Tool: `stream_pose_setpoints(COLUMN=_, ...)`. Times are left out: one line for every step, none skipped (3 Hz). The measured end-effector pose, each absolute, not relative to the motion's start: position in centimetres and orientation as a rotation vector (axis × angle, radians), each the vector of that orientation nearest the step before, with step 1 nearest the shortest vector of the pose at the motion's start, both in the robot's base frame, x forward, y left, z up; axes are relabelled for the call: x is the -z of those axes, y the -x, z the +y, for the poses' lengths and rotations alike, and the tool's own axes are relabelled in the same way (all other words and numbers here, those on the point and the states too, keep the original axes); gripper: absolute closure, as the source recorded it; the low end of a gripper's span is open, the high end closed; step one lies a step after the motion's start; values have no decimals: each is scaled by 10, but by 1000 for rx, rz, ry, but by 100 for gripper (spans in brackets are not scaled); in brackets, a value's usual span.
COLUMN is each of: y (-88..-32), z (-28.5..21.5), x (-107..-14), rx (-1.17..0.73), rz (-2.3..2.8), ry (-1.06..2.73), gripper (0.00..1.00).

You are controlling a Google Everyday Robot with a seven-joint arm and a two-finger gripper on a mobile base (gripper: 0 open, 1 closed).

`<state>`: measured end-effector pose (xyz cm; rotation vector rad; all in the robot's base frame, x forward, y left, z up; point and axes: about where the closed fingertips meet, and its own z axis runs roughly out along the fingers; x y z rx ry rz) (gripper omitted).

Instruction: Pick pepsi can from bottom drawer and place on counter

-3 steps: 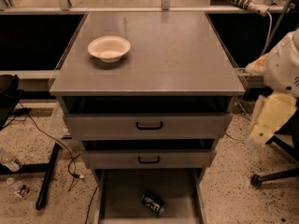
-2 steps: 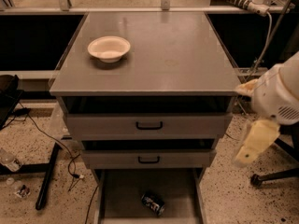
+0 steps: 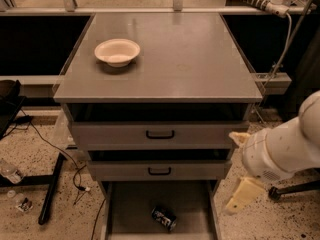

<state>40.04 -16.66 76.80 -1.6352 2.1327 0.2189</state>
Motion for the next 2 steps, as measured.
stream_pose_setpoints(y=-399, z=-157, x=-710, rx=-287, rz=2166, ry=1593, gripper=0)
stream_pose_setpoints(y=-399, z=-157, x=-710, rx=-287, rz=2166, ry=1593, gripper=0)
